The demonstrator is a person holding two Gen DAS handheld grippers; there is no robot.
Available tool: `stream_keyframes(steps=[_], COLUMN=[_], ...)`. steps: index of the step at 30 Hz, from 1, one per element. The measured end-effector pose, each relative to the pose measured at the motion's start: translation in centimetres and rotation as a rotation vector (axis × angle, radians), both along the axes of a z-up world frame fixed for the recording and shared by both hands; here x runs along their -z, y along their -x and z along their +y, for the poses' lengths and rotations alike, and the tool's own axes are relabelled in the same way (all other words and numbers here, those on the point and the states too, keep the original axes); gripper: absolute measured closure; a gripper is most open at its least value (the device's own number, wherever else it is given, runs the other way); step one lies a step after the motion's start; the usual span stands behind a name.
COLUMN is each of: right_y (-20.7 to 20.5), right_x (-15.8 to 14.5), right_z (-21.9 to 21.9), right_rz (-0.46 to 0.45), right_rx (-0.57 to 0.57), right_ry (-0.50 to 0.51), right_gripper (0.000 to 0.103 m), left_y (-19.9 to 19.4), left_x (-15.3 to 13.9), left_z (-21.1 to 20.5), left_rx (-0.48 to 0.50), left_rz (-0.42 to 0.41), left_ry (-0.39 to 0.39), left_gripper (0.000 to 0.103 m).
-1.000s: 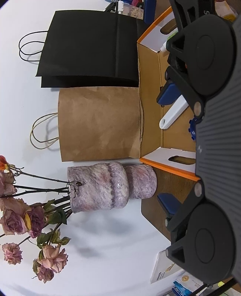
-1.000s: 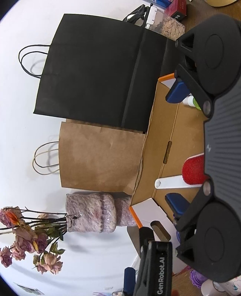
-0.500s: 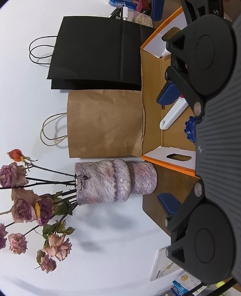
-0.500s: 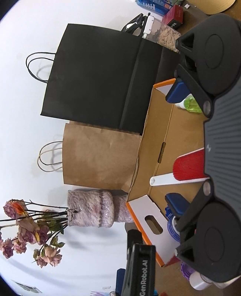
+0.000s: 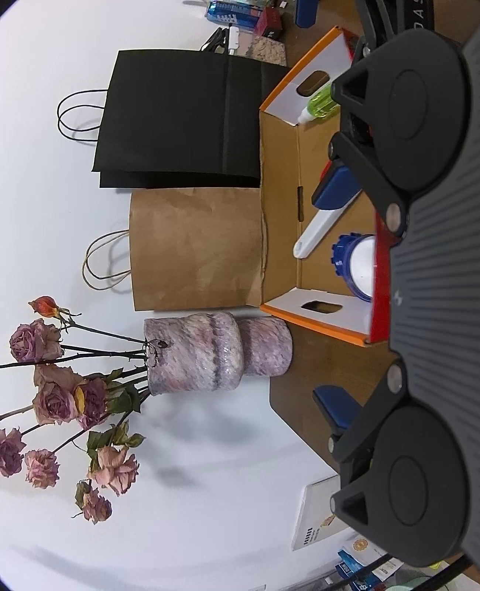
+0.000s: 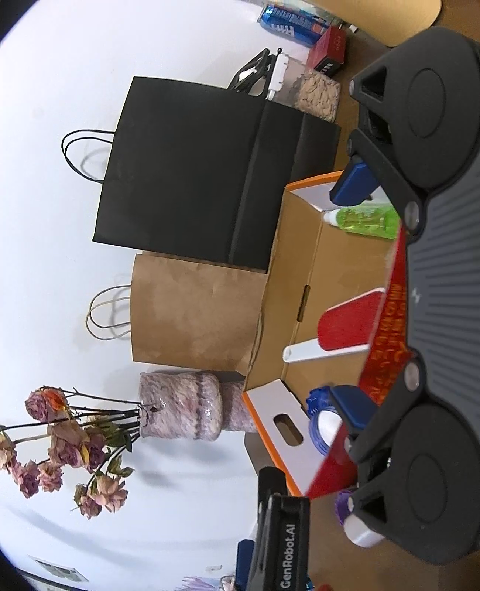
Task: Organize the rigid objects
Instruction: 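Withdraw both open tools back from the box toward the loose items, then grasp the white wipes container with the left tool while the right tool approaches the white cube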
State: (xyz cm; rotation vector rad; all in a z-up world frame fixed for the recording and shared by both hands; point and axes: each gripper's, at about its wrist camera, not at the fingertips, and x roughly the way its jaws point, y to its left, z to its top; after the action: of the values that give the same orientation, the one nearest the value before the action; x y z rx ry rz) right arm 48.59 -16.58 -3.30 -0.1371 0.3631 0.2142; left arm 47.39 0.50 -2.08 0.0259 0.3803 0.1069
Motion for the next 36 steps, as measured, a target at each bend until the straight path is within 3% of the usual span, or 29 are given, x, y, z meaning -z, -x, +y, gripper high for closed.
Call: stream_keyframes(steps=[21,36], right_y=[5.9,7.5], right_x=[2.7,4.3], right_z=[-3.3,-6.1], right_rz=[0.05,0.103], right_rx=[0.036,0.083], right_ry=[-0.036,-0.069], right_gripper=[0.0,0.0], left_y=[5.6,6.9], left_x=[2.3,3.8], left_z=[-1.4,-2.4], left_rx=[0.023,0.034], left_rz=[0.02,0.046], left_ry=[-0.032,-0.051], left_gripper=[0.0,0.0])
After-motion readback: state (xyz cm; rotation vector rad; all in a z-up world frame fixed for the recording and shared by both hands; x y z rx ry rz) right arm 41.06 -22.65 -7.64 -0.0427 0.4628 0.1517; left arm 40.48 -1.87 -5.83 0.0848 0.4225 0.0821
